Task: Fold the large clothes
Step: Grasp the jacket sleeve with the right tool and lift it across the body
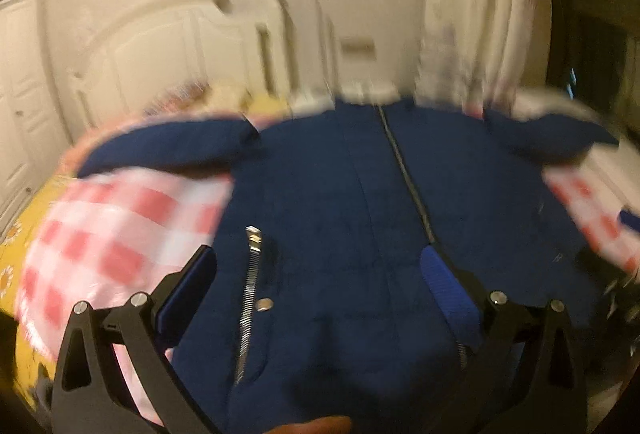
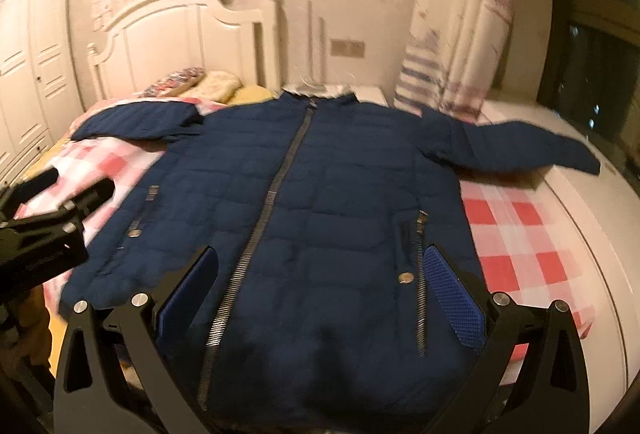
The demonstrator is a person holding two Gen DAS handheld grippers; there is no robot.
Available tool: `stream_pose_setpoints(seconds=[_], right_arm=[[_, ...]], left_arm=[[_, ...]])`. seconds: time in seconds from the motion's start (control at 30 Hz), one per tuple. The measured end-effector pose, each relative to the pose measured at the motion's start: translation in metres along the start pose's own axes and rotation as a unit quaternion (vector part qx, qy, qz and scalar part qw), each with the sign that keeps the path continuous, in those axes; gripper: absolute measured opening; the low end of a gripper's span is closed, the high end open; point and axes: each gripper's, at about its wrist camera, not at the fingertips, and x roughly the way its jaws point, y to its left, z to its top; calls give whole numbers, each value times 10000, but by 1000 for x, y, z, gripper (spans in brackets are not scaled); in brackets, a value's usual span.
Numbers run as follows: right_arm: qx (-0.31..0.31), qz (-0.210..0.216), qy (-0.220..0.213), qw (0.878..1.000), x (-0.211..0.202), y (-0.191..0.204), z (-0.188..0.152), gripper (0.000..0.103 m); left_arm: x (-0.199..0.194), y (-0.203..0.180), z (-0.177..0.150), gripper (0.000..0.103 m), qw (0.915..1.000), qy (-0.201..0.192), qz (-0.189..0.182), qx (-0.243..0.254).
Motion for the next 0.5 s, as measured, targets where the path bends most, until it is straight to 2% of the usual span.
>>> stream_pose_setpoints(seconds=[0.1,0.13,0.23,0.3,0.4,0.5], right_arm=[[427,-363,394,9976,40,-46,14,98],[684,-453,503,9954,53,-67,18,98],[1575,-677,771,9822,92,-133,27,98],[2013,-738,752,9739,110,-169,31,98],[2620,-796,634,9597,134,-220,39,98],[3169,-846,461,9436,154,-264,47,98]], left_arm=[[75,0,21,101,9960,859,-6,227],[91,3,25,101,9952,956,69,180],[139,17,42,101,9934,1081,371,-70],[165,27,50,101,9914,1203,469,-214],[193,39,58,101,9885,1388,443,-415],[207,46,57,101,9878,1378,326,-644]])
